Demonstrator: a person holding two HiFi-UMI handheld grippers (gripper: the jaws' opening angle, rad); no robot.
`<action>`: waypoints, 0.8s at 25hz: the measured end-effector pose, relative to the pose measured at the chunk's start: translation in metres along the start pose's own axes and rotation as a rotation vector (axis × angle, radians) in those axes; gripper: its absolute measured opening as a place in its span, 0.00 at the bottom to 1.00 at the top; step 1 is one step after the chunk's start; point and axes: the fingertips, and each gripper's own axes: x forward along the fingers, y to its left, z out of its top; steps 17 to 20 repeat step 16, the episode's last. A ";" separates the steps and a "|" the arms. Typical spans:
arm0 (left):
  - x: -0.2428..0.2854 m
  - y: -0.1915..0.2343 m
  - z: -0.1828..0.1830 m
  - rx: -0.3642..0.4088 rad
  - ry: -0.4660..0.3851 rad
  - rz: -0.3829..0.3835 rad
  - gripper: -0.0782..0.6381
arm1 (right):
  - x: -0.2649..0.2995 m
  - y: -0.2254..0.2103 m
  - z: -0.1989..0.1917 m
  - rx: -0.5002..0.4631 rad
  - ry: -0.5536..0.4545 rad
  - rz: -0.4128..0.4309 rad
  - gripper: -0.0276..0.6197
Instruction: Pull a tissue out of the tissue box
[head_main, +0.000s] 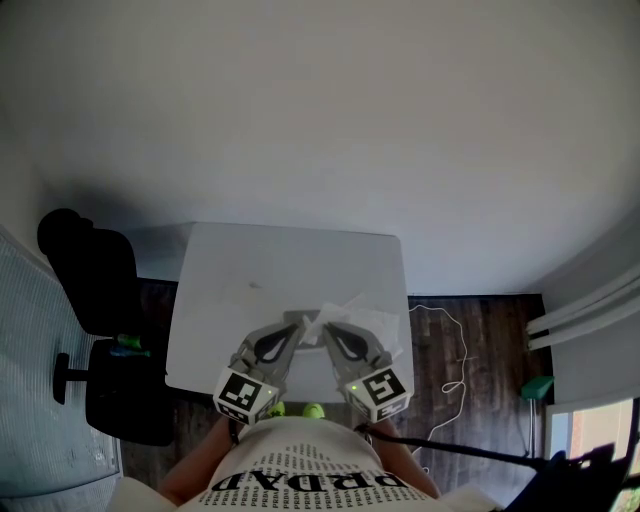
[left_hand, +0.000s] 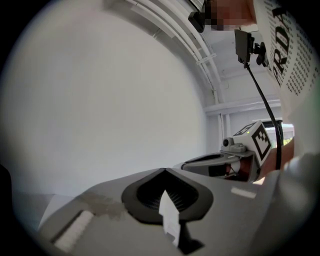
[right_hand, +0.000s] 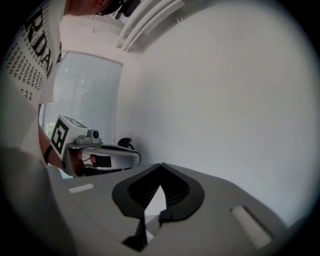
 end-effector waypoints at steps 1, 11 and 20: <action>0.001 0.000 0.000 0.003 -0.002 -0.002 0.12 | 0.000 0.000 0.000 -0.003 -0.001 0.000 0.06; 0.006 0.000 0.006 0.015 -0.011 -0.011 0.12 | 0.000 -0.004 0.005 -0.013 -0.007 -0.008 0.06; 0.009 0.000 0.002 0.014 -0.006 -0.012 0.12 | 0.001 -0.006 0.005 -0.003 -0.017 -0.013 0.06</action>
